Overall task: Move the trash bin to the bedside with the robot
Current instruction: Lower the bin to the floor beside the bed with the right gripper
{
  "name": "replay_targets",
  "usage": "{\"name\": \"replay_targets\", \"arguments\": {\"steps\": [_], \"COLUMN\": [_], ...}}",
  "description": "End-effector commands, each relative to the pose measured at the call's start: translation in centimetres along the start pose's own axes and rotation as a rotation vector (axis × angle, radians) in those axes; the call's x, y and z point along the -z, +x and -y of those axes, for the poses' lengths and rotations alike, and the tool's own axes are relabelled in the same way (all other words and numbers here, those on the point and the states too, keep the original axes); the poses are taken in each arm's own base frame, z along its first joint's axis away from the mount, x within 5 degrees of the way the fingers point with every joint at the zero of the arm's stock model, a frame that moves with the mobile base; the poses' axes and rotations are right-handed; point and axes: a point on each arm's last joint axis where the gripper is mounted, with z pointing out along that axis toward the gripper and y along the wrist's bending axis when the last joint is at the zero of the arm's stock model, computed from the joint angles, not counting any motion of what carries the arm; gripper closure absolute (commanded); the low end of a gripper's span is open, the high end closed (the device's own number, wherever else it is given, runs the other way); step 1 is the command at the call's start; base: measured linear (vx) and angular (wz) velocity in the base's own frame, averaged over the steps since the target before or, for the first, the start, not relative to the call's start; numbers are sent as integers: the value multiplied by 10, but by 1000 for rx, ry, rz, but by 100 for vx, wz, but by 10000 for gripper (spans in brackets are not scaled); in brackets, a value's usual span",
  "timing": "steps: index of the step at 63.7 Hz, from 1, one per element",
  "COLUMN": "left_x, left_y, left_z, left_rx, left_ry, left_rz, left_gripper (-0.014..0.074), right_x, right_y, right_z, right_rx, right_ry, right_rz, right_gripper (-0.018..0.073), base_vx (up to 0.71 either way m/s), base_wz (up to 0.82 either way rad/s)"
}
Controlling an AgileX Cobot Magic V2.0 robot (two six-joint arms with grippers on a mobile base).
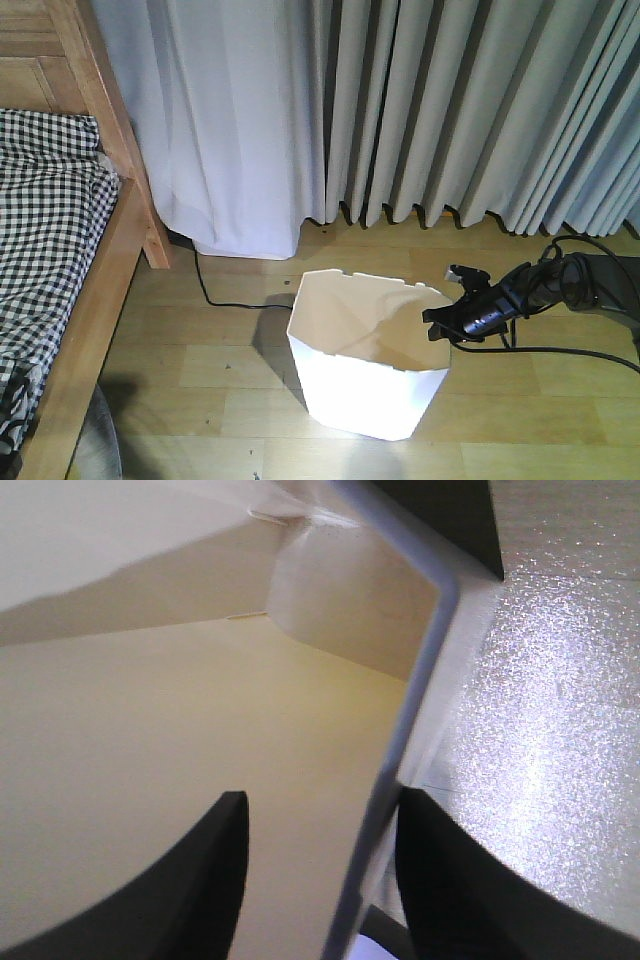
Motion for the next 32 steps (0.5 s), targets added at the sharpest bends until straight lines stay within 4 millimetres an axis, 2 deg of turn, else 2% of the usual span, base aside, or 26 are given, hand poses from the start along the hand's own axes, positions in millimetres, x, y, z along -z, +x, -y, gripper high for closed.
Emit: {"name": "replay_targets", "arguments": {"steps": [1,16,32], "left_x": [0,0,0], "left_y": [-1,-1,-1], "left_z": [0,0,0], "left_rx": [5,5,5], "left_ry": [-5,-5,-5], "left_rz": [72,72,72], "left_gripper": [603,603,603], "right_x": [29,30,33], "right_y": [-27,-26,-26], "right_z": [-11,-7,-7], "right_rx": [40,61,91], "right_ry": [-17,-6,-3], "right_rz": [46,32,12], "right_gripper": [184,104,102], "base_vx": [0,0,0], "base_wz": [0,0,0]}}
